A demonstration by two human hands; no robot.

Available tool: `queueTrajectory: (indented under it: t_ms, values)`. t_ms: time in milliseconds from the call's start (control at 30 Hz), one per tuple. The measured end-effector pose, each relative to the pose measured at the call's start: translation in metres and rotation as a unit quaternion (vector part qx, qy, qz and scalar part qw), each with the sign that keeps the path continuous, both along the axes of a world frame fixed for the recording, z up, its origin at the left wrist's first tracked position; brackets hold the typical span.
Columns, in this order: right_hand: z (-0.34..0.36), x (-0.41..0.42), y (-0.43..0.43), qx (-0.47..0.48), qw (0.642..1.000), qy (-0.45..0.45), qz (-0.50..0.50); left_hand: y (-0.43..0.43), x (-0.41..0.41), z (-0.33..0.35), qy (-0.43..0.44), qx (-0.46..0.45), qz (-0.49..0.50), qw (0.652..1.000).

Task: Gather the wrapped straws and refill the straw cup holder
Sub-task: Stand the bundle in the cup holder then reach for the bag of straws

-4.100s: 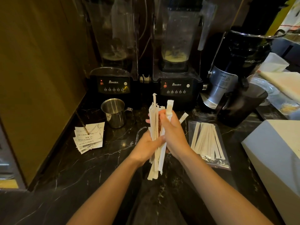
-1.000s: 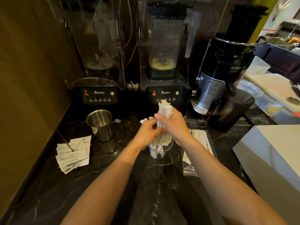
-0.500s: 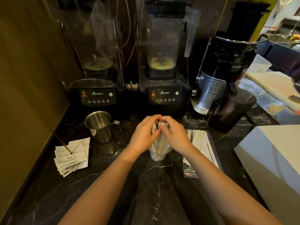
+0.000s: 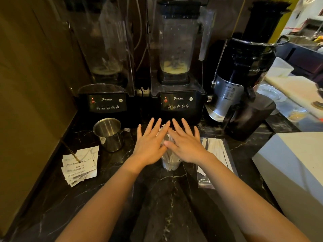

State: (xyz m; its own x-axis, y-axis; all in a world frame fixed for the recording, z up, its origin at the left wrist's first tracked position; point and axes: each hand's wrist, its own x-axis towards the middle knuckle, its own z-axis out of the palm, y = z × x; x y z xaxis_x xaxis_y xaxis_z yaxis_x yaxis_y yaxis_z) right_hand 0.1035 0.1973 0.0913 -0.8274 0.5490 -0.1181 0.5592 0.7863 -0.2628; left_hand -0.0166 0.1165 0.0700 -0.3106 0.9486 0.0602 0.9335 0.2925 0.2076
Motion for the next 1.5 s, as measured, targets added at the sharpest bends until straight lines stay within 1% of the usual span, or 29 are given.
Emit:
queueTrajectory:
  t_ms: [133, 300, 567, 700, 833, 933, 1067, 1233, 1367, 1500]
  values:
    - [0.001, 0.000, -0.002, -0.023, 1.000, 0.012, -0.010, 0.001, 0.001, 0.006, -0.017, -0.030, -0.004, 0.999]
    - [0.007, 0.007, -0.002, -0.038, 0.996, 0.064, -0.053, 0.000, 0.001, 0.016, -0.023, -0.002, 0.012, 1.000]
    - [0.033, 0.032, 0.009, -0.024, 0.991, 0.081, -0.104, 0.003, 0.018, 0.044, -0.003, 0.041, 0.007, 0.999]
    - [0.036, 0.061, 0.016, -0.019, 0.987, 0.084, -0.136, 0.011, 0.040, 0.050, -0.001, 0.038, -0.025, 0.999]
    - [0.028, 0.096, 0.022, -0.027, 0.981, 0.081, -0.173, 0.021, 0.069, 0.045, -0.003, 0.035, -0.081, 0.996]
    - [0.017, 0.120, 0.025, -0.035, 0.978, 0.064, -0.197, 0.027, 0.093, 0.038, -0.020, 0.028, -0.124, 0.992]
    - [-0.003, 0.147, 0.028, -0.052, 0.972, 0.030, -0.226, 0.035, 0.119, 0.023, -0.037, 0.000, -0.172, 0.984]
    - [-0.033, 0.169, 0.024, -0.083, 0.967, -0.005, -0.242, 0.040, 0.135, -0.012, -0.036, -0.062, -0.184, 0.980]
    - [-0.055, 0.173, 0.019, -0.098, 0.969, -0.037, -0.225, 0.040, 0.139, -0.043, -0.041, -0.112, -0.186, 0.975]
    - [-0.074, 0.172, 0.013, -0.078, 0.978, -0.063, -0.180, 0.037, 0.141, -0.064, -0.034, -0.152, -0.193, 0.969]
